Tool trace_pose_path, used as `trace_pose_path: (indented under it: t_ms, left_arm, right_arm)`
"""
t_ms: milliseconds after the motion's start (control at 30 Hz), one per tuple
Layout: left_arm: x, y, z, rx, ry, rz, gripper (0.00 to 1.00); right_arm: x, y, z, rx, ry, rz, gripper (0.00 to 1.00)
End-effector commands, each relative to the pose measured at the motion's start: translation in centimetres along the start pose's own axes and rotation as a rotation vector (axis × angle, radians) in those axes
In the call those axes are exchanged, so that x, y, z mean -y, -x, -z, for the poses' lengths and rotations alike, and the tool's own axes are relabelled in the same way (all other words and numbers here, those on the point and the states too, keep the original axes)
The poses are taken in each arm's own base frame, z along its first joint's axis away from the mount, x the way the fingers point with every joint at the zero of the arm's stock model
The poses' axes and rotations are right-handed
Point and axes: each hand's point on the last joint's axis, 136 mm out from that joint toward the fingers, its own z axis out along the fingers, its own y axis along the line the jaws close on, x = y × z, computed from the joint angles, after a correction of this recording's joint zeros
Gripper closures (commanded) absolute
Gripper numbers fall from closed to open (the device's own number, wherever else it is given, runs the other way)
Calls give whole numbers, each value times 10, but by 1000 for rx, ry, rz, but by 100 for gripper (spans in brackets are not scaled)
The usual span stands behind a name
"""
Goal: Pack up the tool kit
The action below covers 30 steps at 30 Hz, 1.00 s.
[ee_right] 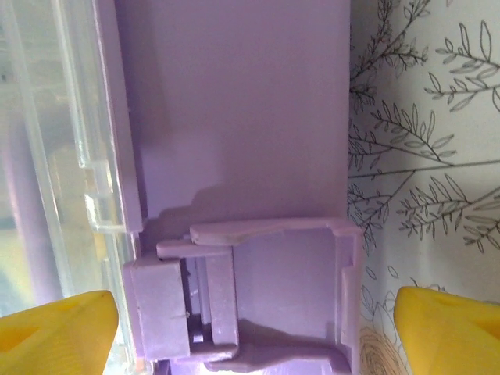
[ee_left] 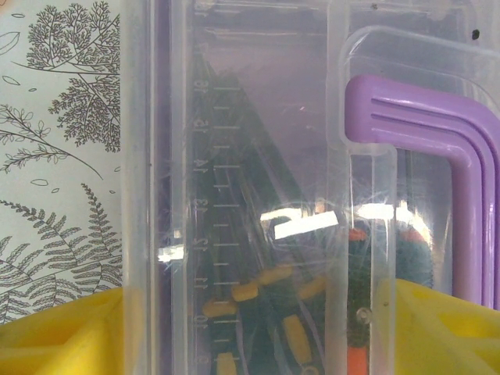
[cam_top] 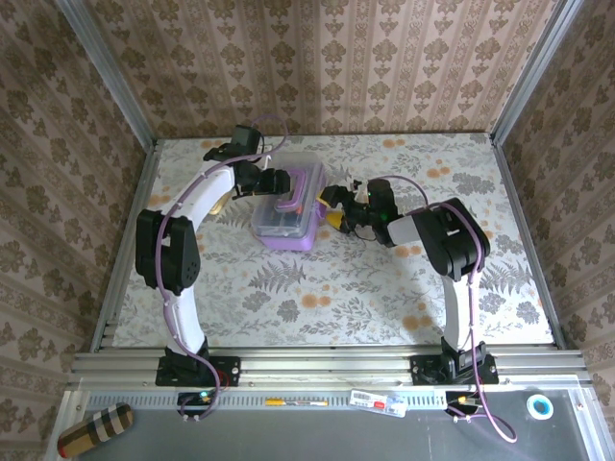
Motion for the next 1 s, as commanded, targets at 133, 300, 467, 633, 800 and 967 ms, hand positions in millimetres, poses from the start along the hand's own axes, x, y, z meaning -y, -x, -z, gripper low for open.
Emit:
trace_pose_path:
  t_ms: [133, 300, 467, 633, 800, 967]
  left_arm:
    - [-14, -62, -46, -226, -7, 53, 41]
    - [-15, -62, -46, -226, -5, 53, 41]
    - [-14, -63, -47, -229, -5, 54, 41]
    - [-14, -63, -46, -228, 1, 49, 41]
    - [-12, -64, -48, -232, -2, 45, 41]
    - [-13, -65, -49, -235, 1, 43, 41]
  right_arm:
    - [-27, 7, -8, 31, 152, -35, 6]
    - [-35, 0, -1, 16, 177, -33, 6]
    - [-41, -5, 5, 5, 204, -29, 7]
    - [-40, -4, 12, 18, 215, -35, 7]
    - [-55, 2, 17, 18, 282, -54, 8]
    - [-62, 3, 21, 24, 276, -29, 8]
